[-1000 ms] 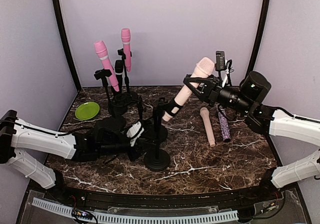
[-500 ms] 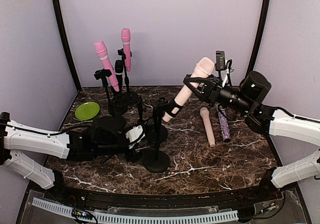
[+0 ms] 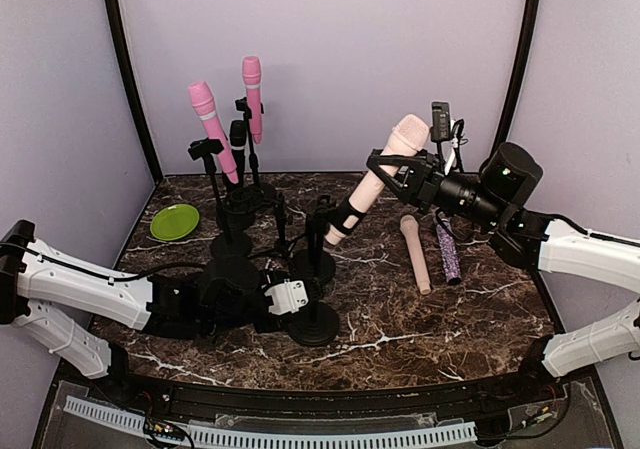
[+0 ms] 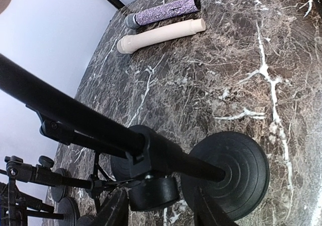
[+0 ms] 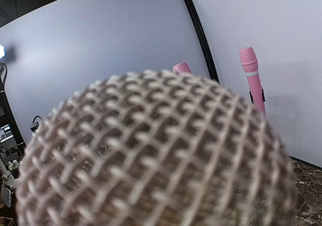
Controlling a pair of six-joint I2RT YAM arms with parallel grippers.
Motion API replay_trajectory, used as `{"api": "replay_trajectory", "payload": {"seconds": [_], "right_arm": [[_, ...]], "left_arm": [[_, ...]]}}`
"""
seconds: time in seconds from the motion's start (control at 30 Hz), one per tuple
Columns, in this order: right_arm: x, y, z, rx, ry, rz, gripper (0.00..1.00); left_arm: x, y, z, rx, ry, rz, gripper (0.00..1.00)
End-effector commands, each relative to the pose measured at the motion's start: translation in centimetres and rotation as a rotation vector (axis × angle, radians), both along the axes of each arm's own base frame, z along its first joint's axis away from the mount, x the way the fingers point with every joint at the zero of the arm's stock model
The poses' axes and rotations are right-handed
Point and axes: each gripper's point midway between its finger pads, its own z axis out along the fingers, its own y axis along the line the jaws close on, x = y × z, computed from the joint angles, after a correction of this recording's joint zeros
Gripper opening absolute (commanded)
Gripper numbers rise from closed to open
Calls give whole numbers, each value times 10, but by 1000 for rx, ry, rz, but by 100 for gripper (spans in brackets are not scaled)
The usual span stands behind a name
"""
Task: Remove the microphone from the stand
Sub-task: Unscrew the knob on the microphone stand.
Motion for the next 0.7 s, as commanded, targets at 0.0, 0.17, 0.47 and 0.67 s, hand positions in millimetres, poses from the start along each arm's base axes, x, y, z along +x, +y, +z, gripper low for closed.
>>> {"api": "replay_trajectory", "payload": {"seconds": [0.0,0.17,0.47,0.67], "right_arm": [[-1,-3,16,31,-38,-12,25],[0,-3,15,29,-36,-14,25],[0,-2,14,27,-33,-10,25],[0,-2,13,24,-32,-10,25]], "left_arm": [[11,-3,18,-8,-86,38,43],[11,-4,20,-17,-88,37,40],[7,-9,31,-49,-111,11,42],[5,-9,27,-51,-88,11,27]]}}
